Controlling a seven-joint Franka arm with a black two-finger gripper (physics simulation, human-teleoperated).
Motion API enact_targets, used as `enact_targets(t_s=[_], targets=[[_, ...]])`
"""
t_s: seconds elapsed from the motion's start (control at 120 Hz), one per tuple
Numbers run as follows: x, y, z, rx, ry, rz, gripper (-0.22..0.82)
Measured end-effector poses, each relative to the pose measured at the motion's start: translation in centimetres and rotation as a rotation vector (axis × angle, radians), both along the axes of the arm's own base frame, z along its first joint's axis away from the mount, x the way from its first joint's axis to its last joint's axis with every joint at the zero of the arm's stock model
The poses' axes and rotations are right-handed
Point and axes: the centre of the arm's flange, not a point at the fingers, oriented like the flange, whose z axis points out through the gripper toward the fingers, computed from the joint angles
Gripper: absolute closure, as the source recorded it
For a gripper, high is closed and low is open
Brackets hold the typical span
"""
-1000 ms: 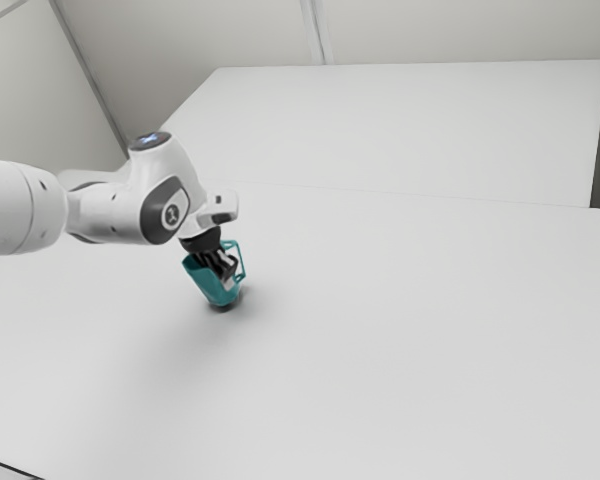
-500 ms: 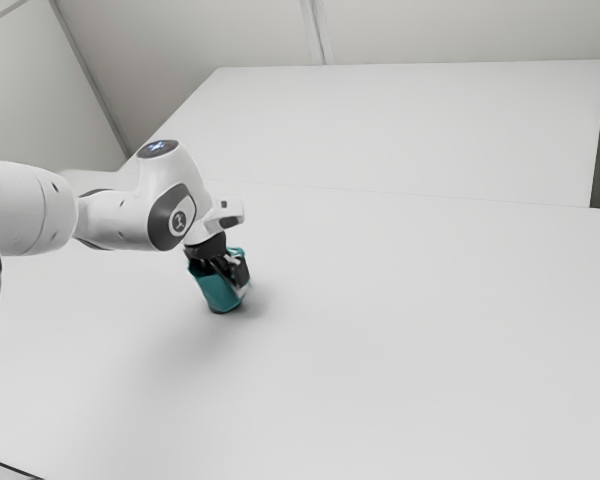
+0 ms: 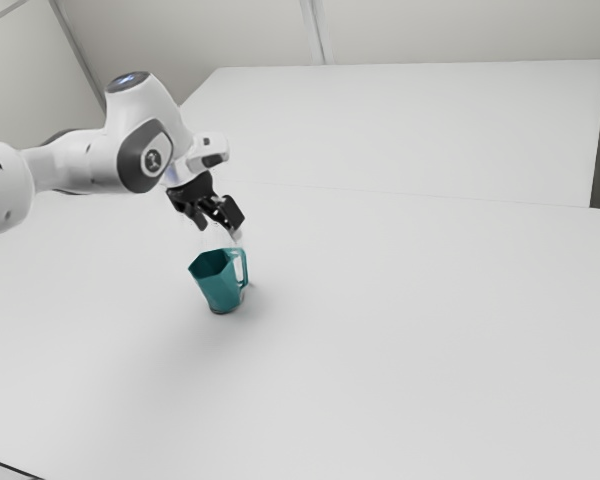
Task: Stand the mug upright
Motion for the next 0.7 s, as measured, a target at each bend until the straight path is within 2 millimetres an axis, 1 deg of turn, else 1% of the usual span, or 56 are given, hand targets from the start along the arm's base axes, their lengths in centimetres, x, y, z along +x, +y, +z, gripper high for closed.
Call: enact_targets(t_s=[0.025, 0.058, 0.1, 0.217, 0.317, 0.367, 0.425, 0.5, 0.7], targets=[[0.5, 0.1, 1.2, 0.000, -0.006, 0.001, 0.03], [0.9, 0.3, 2.2, 0.000, -0.006, 0.004, 0.02], [1.3, 0.6, 3.1, 0.000, -0.002, 0.010, 0.02], [3.5, 2.1, 5.4, 0.007, 0.014, 0.032, 0.01], [5.6, 2.6, 7.7, 0.016, 0.023, 0.039, 0.01], [6.0, 2.7, 9.2, 0.018, 0.024, 0.038, 0.01], [5.9, 2.9, 10.6, 0.018, 0.034, 0.038, 0.00], [5.5, 2.9, 11.3, 0.018, 0.059, 0.036, 0.00], [4.9, 2.6, 11.5, 0.014, 0.109, 0.028, 0.00]])
